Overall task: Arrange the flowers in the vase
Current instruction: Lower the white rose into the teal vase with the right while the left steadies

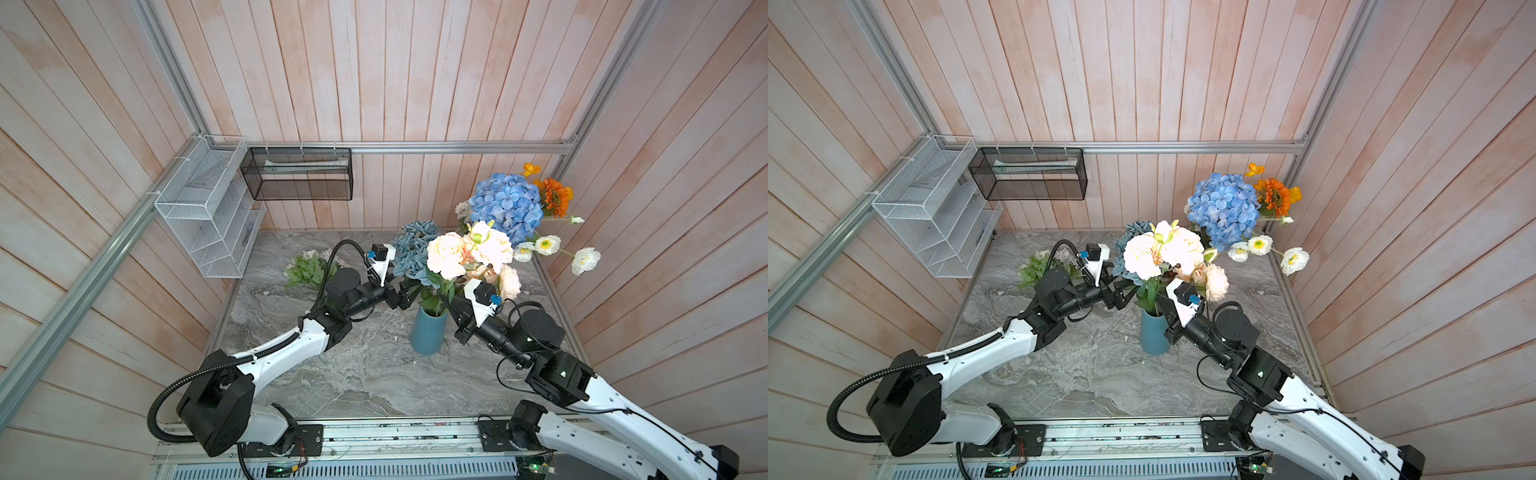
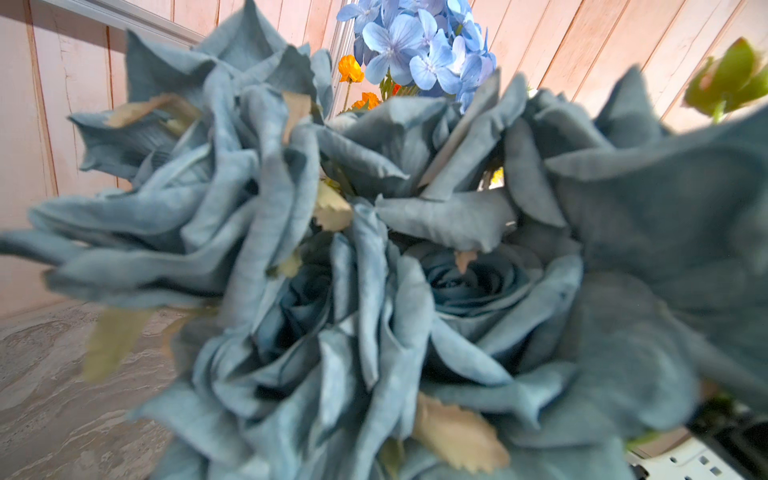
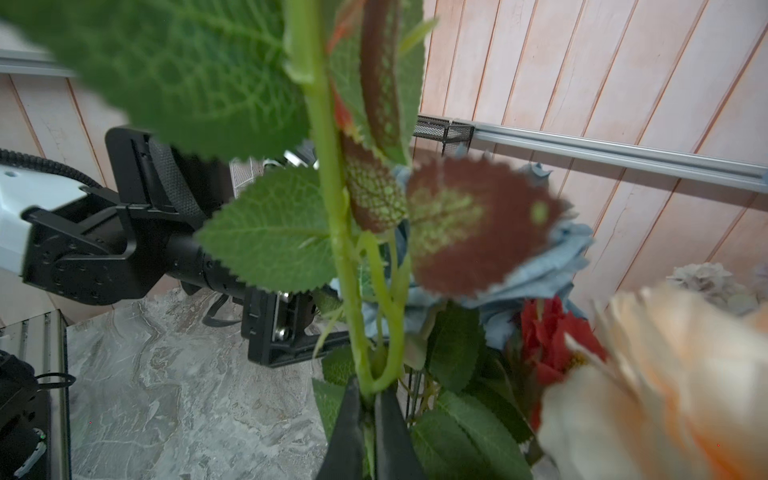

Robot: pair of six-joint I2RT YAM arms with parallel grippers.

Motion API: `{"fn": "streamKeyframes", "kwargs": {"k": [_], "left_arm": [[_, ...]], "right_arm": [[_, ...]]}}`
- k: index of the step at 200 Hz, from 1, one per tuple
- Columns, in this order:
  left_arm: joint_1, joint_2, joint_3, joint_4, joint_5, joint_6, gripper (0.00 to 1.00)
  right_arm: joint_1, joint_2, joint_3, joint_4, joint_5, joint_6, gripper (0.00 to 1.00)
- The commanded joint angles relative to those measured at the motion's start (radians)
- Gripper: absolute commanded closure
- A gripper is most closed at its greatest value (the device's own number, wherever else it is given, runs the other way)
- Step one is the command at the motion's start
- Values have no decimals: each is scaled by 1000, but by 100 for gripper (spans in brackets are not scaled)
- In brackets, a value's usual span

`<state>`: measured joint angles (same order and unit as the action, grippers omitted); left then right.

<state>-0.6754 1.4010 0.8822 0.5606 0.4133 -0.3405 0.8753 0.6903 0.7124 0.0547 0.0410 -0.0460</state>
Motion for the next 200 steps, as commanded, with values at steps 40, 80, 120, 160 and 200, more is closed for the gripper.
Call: {"fn": "streamKeyframes", "kwargs": {"k": [40,80,120,160,200], "left_arm": [[-5,9,40,-7,-23,3,8],[-5,0,40,-11,-24,0,9],[-5,-8,37,-17,-23,3,9],[-4,-14,32,-18,-28,3,9],[-4,-19,29,-25,-30,9,9]], "right_arm": [[-2,-37,-125,103,67,55,100],[-2,-60,-118,125,67,50,82],[-2,-86,-75,152,27,58,57],[-2,-86,-71,229,-11,75,59],[-2,-49,-77,261,-31,79,64]]}}
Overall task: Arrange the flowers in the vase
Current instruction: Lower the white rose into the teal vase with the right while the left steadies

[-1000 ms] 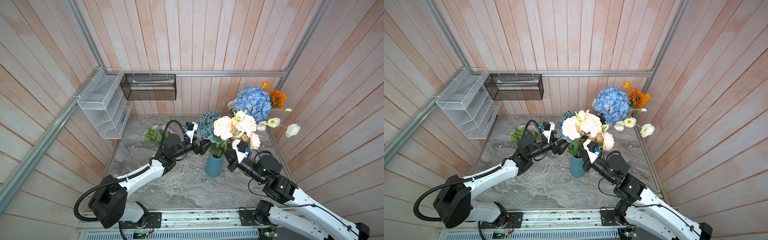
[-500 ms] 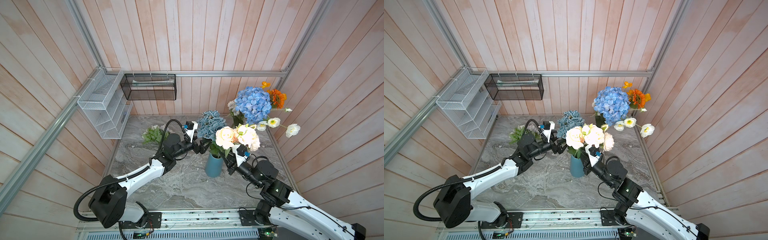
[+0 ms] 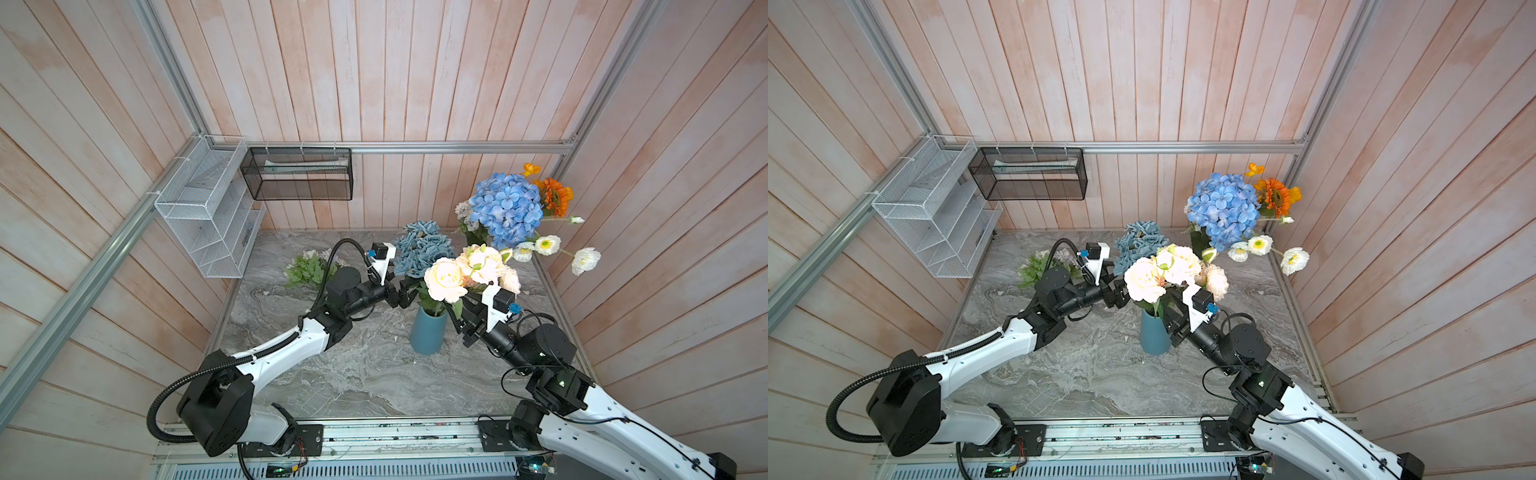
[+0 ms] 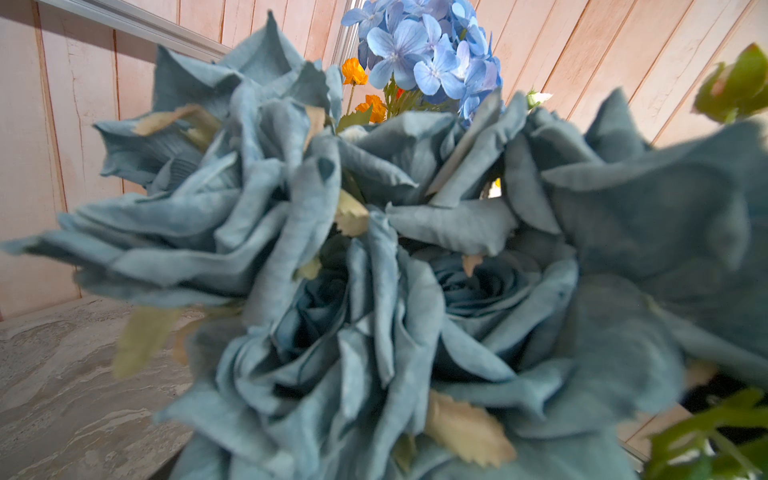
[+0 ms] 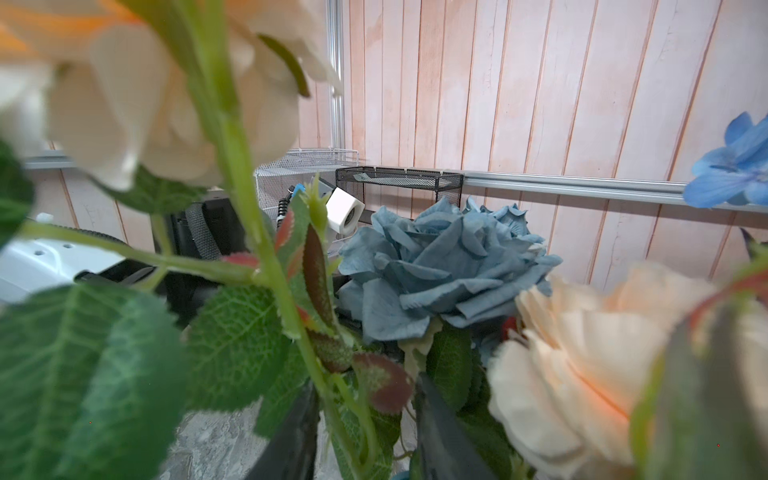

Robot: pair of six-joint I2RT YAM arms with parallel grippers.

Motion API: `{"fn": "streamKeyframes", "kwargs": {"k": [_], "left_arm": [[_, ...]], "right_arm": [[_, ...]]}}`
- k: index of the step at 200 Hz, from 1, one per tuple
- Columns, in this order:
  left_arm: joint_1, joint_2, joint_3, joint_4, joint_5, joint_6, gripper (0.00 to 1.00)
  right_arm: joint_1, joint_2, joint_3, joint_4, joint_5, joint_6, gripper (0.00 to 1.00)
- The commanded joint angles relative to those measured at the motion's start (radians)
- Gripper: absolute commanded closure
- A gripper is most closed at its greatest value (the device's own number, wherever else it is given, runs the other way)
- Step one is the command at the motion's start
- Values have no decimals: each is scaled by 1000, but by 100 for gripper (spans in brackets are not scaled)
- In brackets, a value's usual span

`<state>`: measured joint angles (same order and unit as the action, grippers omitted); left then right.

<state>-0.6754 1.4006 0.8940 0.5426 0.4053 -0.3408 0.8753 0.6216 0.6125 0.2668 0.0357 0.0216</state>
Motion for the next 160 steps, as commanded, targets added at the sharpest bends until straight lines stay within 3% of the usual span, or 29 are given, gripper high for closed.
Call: {"fn": "streamKeyframes", "kwargs": {"k": [1,109,137,160], "left_arm": [[-3,-19,17,-7,-22,9,9],[-5,-13,23,-13,-19,1,9],[-5,-19,19,-20,-28,3,9],[-3,-26,15,-28,-42,7,9]], "right_arm": [[-2,20,23,49,-26,12,64],[-2,129,21,94,-40,-54,59],[-2,153,25,84,-35,-57,68],[-2,144,5,78,41,-42,75]]}}
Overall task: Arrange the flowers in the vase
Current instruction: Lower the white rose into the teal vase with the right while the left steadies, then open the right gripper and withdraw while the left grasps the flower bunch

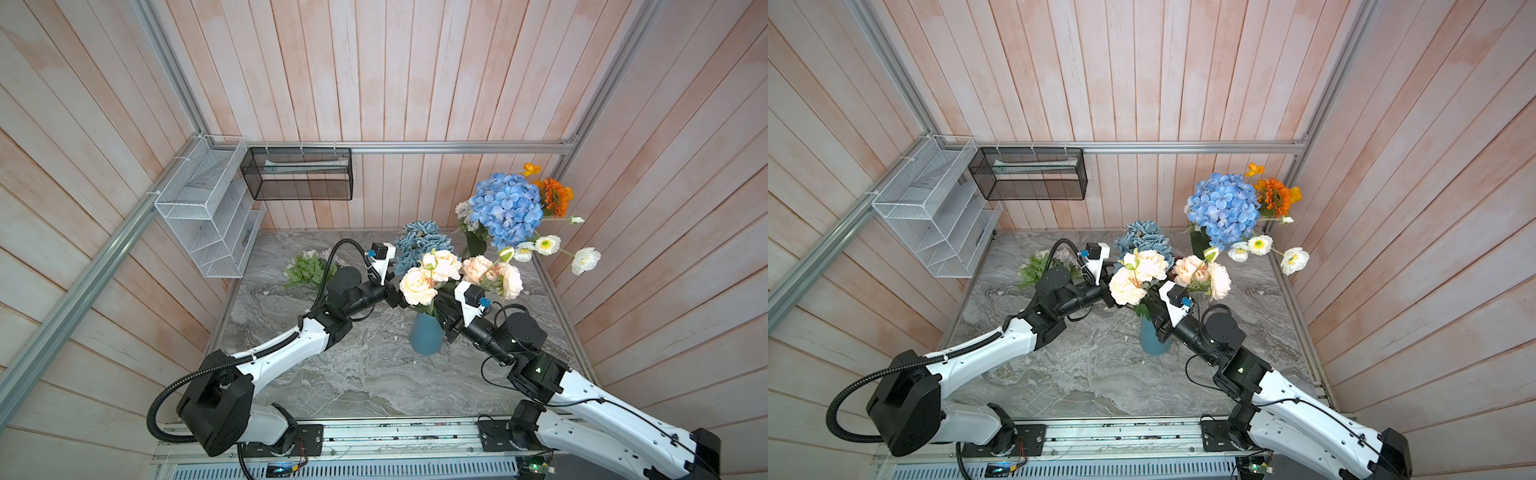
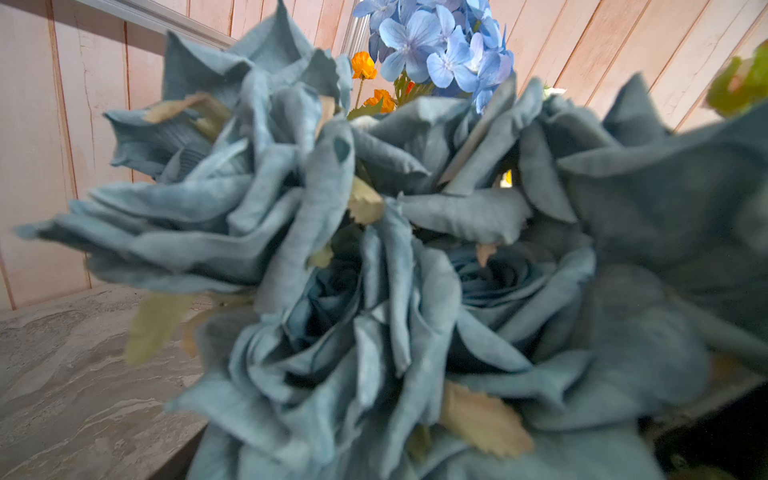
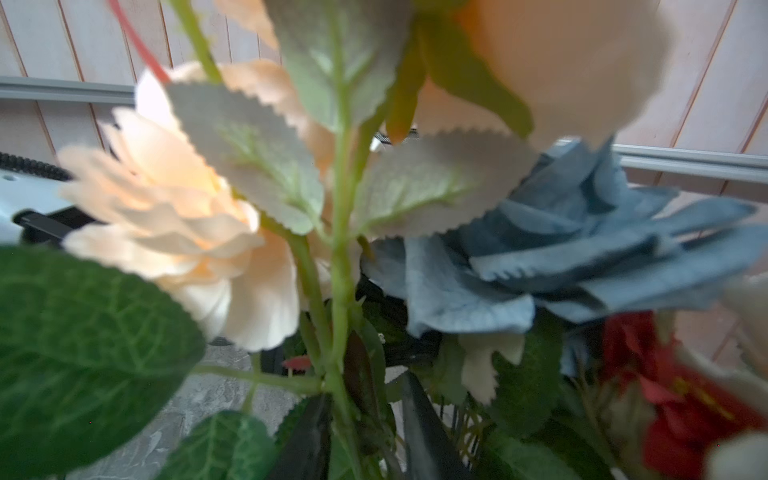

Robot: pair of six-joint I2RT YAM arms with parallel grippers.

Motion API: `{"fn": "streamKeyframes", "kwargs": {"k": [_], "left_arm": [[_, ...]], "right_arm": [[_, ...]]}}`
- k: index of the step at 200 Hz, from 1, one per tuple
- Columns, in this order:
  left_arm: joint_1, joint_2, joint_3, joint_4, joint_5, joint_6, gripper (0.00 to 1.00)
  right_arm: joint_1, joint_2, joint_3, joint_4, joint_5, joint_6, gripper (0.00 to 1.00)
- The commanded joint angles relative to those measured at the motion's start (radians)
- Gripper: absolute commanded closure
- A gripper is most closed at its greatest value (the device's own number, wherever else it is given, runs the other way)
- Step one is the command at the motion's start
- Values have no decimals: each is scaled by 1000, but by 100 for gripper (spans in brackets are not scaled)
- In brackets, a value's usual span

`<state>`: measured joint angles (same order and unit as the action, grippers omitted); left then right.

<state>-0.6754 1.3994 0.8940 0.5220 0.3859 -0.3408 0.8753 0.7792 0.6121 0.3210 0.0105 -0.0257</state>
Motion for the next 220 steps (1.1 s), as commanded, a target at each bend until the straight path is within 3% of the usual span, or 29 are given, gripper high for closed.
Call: {"fn": "streamKeyframes", "kwargs": {"k": [1,45,79,146,183,220], "left_arm": [[-3,-26,15,-8,-24,8,9],[1,-72,-12,-44,-99,21,8],[30,-176,-54,-150,-215,20,1],[245,-363,-197,-459,-387,-63,0],[314,-319,-261,-540,-450,-92,6],[367,-194,-275,-549,-457,-93,20]], "right_arm": [[-2,-14,3,25,69,6,76],[-2,-52,-88,42,120,63,76],[-2,-89,-76,-24,118,79,73],[-2,-228,-6,-132,121,79,61],[-2,-274,9,-122,128,97,59],[-2,-299,5,-108,155,101,56]]}}
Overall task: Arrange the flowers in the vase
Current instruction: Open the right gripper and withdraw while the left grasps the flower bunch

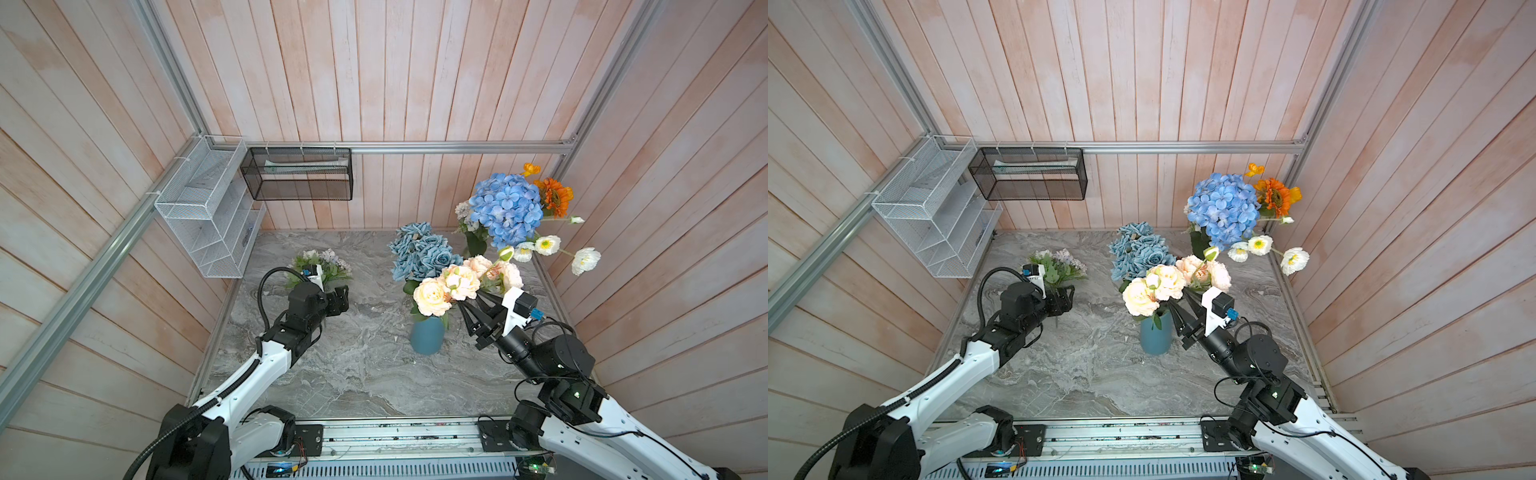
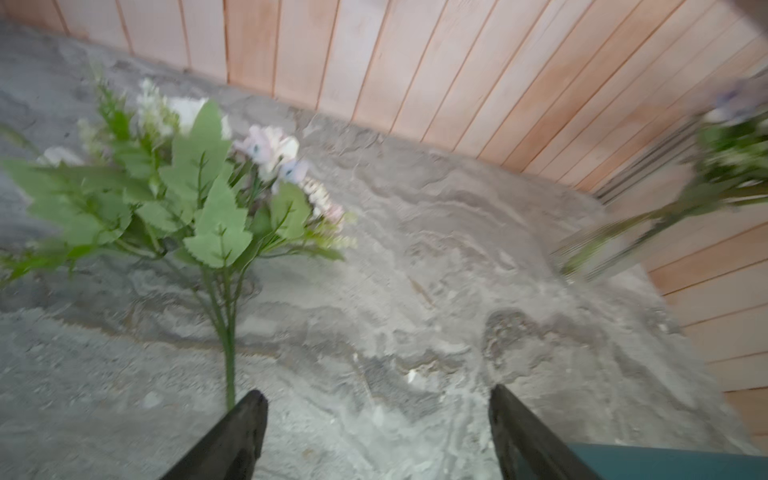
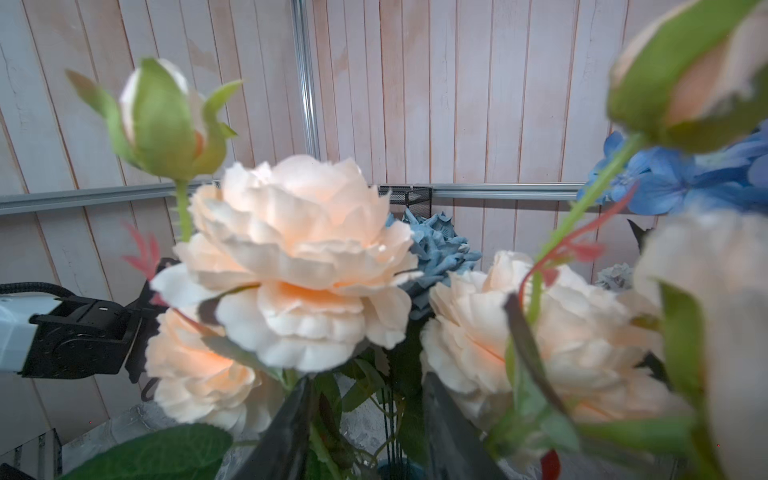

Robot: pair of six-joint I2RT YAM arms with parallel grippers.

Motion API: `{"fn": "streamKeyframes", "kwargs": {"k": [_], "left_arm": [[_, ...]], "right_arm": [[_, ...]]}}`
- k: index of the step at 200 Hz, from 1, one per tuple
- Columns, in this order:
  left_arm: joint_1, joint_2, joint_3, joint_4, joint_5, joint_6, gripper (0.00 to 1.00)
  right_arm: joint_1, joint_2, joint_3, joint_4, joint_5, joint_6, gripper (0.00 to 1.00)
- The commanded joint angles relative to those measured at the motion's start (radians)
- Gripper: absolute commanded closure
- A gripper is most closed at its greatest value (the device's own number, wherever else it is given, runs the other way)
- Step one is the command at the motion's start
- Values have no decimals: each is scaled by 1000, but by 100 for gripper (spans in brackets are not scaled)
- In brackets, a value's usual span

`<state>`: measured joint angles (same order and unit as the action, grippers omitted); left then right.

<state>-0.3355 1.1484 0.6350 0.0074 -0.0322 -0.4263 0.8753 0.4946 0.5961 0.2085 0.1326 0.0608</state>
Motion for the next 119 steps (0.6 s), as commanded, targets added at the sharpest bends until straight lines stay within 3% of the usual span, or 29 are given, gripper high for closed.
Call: {"fn": "streamKeyframes", "kwargs": {"k": [1,75,119], "left_arm": [[28,59,-17,-34,-39,-8,21],[142,318,9,24,2,-14,39],[153,485,98,15,29,1,46]], "right_arm": [[-2,-15,21,4,33,15,56],[-2,-49,13,39,76,-11,54],[-1,-50,10,51,81,-23,54]]}}
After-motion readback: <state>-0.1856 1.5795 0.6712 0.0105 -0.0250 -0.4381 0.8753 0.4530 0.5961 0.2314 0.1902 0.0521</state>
